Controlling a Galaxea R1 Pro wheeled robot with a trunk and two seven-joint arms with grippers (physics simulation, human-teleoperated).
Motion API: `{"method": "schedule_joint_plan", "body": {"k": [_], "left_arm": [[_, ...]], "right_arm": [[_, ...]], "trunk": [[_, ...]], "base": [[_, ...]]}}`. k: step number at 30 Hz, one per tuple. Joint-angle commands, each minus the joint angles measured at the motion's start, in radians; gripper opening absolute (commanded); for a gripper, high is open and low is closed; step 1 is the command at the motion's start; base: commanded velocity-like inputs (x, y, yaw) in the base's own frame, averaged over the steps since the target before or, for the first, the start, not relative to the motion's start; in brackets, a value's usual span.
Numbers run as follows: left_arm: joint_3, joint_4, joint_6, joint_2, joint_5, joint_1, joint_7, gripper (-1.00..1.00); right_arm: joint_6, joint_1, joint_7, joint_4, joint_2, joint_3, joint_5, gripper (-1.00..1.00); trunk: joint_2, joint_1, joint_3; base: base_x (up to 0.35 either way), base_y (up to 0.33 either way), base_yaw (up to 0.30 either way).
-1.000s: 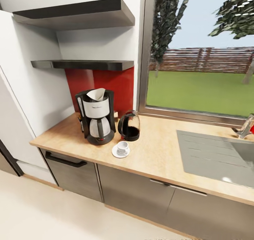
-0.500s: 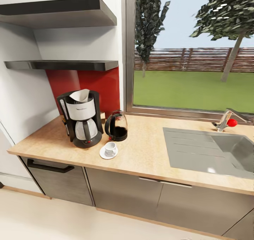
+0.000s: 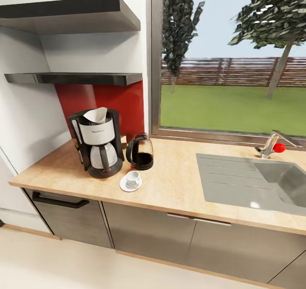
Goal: Set up a coffee station on the kitchen countertop: keep the coffee maker on the countertop, move the bottle of coffee from the kitchen shelf to the counter next to the coffee maker, place a paper coffee filter on top of the coffee maker, put the saucer next to the coffee maker with the coffee cup on the saucer, and place the electric kettle next to the coffee maker.
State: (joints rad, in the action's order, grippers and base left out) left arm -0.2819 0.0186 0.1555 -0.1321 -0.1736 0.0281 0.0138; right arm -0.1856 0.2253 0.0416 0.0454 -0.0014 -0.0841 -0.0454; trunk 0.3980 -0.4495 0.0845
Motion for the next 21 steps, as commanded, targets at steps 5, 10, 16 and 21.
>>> {"method": "schedule_joint_plan", "body": {"k": [5,10,16,21], "left_arm": [[-0.007,0.000,0.004,0.000,-0.010,0.001,0.002,1.00],[-0.005,0.000,0.004,-0.002,-0.010,0.001,0.002,1.00],[-0.006,-0.001,0.004,-0.008,-0.010,0.001,0.002,1.00],[-0.006,-0.002,0.002,-0.008,-0.010,0.001,0.002,1.00]], "right_arm": [[0.127,0.000,0.003,0.003,-0.007,-0.008,-0.005,1.00],[0.174,0.000,0.004,0.003,-0.001,-0.009,-0.002,1.00],[0.176,0.000,0.004,0.004,-0.002,-0.009,-0.002,1.00],[0.176,0.000,0.003,0.004,-0.002,-0.009,-0.002,1.00]], "trunk": [[0.002,-0.001,0.002],[0.002,-0.001,0.002],[0.002,-0.001,0.002],[0.002,-0.001,0.002]], "base": [[0.000,0.000,0.000],[0.000,0.000,0.000],[0.000,0.000,0.000],[0.000,0.000,0.000]]}}
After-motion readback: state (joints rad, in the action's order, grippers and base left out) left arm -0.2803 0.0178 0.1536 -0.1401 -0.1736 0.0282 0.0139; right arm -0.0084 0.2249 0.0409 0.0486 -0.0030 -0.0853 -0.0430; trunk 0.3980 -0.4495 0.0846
